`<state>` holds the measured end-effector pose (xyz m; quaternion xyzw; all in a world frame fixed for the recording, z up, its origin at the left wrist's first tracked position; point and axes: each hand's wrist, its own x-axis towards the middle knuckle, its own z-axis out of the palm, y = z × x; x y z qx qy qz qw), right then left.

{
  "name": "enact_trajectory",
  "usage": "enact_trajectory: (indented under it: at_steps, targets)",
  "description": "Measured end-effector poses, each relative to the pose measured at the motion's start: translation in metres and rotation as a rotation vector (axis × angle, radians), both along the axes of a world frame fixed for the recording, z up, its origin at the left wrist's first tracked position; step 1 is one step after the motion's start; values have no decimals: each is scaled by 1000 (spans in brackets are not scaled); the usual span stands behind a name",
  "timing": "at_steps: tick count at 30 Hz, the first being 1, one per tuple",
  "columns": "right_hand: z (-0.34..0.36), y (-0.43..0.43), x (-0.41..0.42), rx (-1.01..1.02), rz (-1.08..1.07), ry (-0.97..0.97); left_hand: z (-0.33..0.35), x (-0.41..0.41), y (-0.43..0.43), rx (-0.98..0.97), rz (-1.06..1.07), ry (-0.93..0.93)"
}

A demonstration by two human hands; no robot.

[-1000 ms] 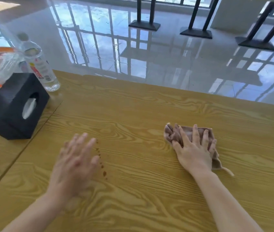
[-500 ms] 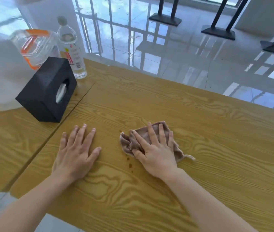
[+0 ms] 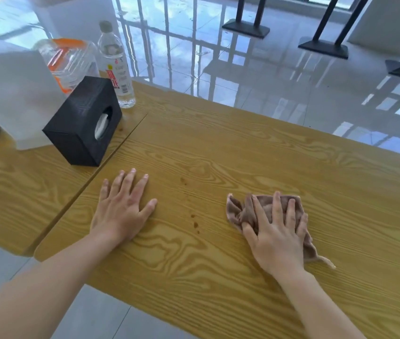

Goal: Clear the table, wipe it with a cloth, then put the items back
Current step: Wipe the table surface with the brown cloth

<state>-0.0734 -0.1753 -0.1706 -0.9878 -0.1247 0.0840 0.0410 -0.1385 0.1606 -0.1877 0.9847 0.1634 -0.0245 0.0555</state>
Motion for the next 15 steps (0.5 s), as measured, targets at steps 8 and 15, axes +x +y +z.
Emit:
enact_trajectory:
  at_steps: [8, 15]
  targets:
    - [-2, 48, -126, 144, 214, -31, 3, -1, 0, 6, -24, -19]
    - [2, 41, 14, 53, -320, 40, 2, -1, 2, -4, -49, -22]
